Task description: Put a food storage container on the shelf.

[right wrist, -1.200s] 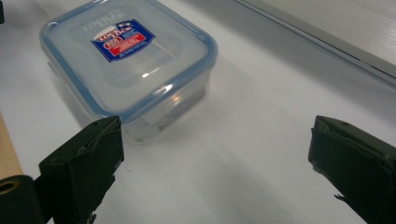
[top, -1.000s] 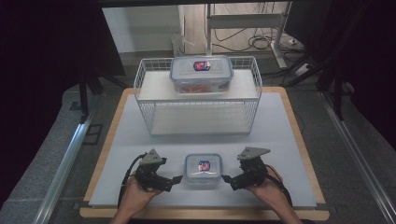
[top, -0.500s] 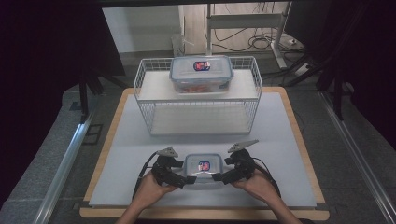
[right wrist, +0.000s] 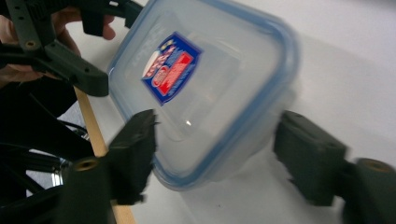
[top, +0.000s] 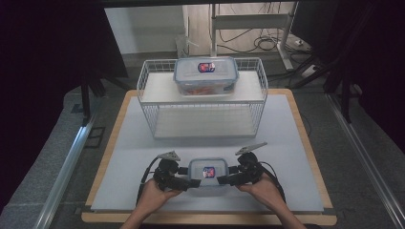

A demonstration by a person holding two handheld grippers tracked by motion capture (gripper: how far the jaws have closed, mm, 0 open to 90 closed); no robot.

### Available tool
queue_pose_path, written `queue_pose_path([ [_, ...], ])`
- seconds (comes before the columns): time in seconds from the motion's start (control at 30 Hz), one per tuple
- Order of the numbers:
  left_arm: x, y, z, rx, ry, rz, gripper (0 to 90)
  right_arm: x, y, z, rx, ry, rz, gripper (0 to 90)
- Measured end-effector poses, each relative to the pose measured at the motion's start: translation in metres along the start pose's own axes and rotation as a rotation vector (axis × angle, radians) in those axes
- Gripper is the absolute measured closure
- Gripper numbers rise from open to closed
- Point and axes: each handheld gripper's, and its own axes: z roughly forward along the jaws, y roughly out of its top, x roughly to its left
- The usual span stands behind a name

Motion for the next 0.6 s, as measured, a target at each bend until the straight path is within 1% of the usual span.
queue_pose_path([
  [0.03,0.000,-0.001,-0.001,-0.006,-0.002,-0.010,28.2,-0.001,-0.001,-0.001,-0.011,0.008,0.019,38.0],
  [0.13,-0.001,-0.005,-0.005,-0.020,0.013,-0.008,39.4,-0.003,-0.005,-0.006,-0.039,0.031,0.053,44.9],
  [0.2,-0.002,-0.007,-0.007,-0.029,0.005,-0.011,43.9,-0.003,-0.008,-0.009,-0.059,0.045,0.073,49.2],
  [0.27,-0.002,-0.010,-0.010,-0.042,-0.009,-0.020,47.5,-0.003,-0.010,-0.011,-0.070,0.051,0.075,51.2],
  [0.4,0.001,-0.013,-0.013,-0.061,-0.041,-0.037,51.8,0.000,-0.013,-0.013,-0.083,0.052,0.067,52.9],
  [0.5,0.002,-0.015,-0.017,-0.085,-0.040,-0.046,55.5,0.000,-0.016,-0.014,-0.093,0.067,0.077,54.0],
  [0.53,0.002,-0.016,-0.020,-0.108,-0.021,-0.051,60.9,-0.001,-0.017,-0.014,-0.097,0.071,0.084,54.2],
  [0.57,0.004,-0.016,-0.022,-0.117,-0.016,-0.060,64.7,-0.002,-0.018,-0.014,-0.097,0.081,0.092,55.1],
  [0.6,0.005,-0.017,-0.022,-0.121,-0.022,-0.069,67.0,-0.004,-0.019,-0.015,-0.104,0.095,0.108,55.9],
])
